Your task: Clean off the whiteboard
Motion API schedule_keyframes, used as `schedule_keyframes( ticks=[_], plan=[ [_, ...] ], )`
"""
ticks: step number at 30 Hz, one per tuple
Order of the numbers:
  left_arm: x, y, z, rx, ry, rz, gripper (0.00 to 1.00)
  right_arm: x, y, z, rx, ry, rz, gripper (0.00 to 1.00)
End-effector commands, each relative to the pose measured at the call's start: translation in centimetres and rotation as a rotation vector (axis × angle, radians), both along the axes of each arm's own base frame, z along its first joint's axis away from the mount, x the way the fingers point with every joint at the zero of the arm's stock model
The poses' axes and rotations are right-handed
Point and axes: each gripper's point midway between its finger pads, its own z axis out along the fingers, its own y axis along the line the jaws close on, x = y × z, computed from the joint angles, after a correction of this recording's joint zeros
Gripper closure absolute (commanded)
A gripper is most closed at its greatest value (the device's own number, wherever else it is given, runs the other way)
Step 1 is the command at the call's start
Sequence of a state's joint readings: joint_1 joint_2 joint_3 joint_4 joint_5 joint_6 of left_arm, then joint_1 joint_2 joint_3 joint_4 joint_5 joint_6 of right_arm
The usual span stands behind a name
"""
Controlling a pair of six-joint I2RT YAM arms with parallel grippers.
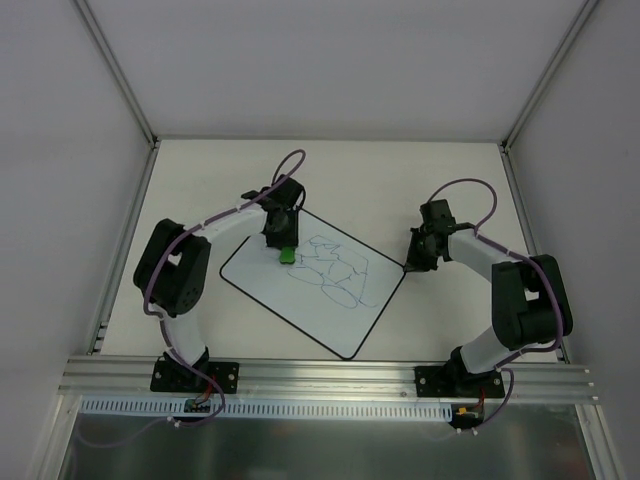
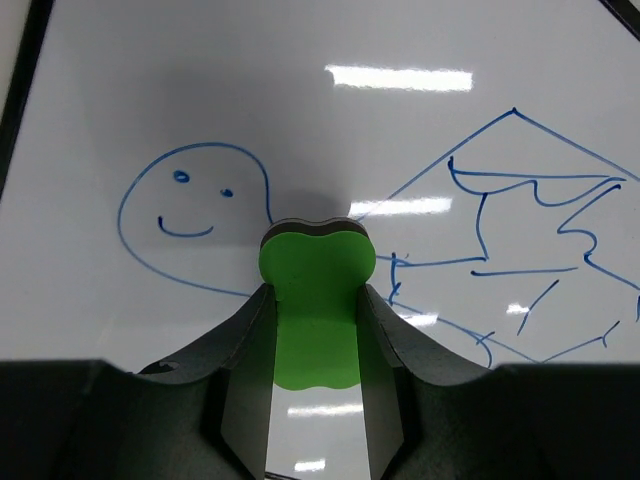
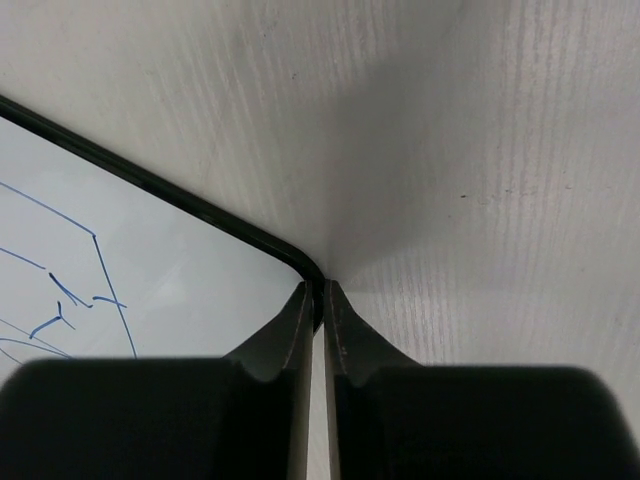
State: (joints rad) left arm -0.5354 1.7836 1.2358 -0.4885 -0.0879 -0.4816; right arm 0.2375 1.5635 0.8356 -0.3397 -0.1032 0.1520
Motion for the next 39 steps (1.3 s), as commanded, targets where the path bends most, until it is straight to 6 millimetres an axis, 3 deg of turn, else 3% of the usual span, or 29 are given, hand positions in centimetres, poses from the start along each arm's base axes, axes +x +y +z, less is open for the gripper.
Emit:
schedule_keyframes(
  ticks=[1,8,12,16,18,21,23,28,31,34,37,39],
  plan=[
    [0.7,-1.9,-0.6,0.022,-0.007,-0.061,0.92,-0.8,0.2,-0.5,0.007,0.023,0.005,0.96],
    [-1.7,-7.8,-4.0,0.03,0.066,-0.195,0.94,-1.2,0.0,-0.5,0.003,0.026,0.006,1.0],
    [-4.0,-11.9,-5.5,0.015,0.101,-0.27,0.97,-1.1,0.1,-0.2,0.007,0.015,0.003,1.0],
    [-7.6,-16.7,-7.3,0.006,0.138,-0.364,1.0,-1.1,0.0,0.1,0.006,0.003,-0.004,1.0],
    [-8.4,-17.4,-8.1,0.007,0.165,-0.368,1.0,-1.1,-0.1,0.1,0.006,0.001,-0.006,0.99],
    [-8.3,-15.9,-8.9,0.061,0.181,-0.315,1.0,-1.2,-0.1,0.2,0.01,0.001,-0.009,1.0],
    [-7.9,-13.6,-8.8,0.108,0.19,-0.268,1.0,-1.3,-0.1,0.2,0.007,0.0,-0.009,1.0],
    [-4.5,-5.4,-7.0,0.174,0.189,-0.087,1.0,-1.3,-0.2,0.4,0.002,-0.008,-0.003,1.0],
    [-3.6,-0.4,-6.7,0.231,0.218,-0.007,1.0,-1.3,-0.3,0.4,-0.005,-0.009,-0.001,1.0],
    [-2.9,3.1,-6.5,0.287,0.247,0.041,1.0,-1.3,-0.3,0.4,-0.005,-0.009,-0.003,1.0],
    [-2.4,4.3,-6.9,0.308,0.283,0.038,1.0,-1.2,-0.3,0.5,-0.005,-0.014,0.0,1.0],
    [-1.0,3.9,-6.5,0.301,0.27,0.033,1.0,-1.2,-0.3,0.5,-0.004,-0.015,0.002,1.0]
  ],
)
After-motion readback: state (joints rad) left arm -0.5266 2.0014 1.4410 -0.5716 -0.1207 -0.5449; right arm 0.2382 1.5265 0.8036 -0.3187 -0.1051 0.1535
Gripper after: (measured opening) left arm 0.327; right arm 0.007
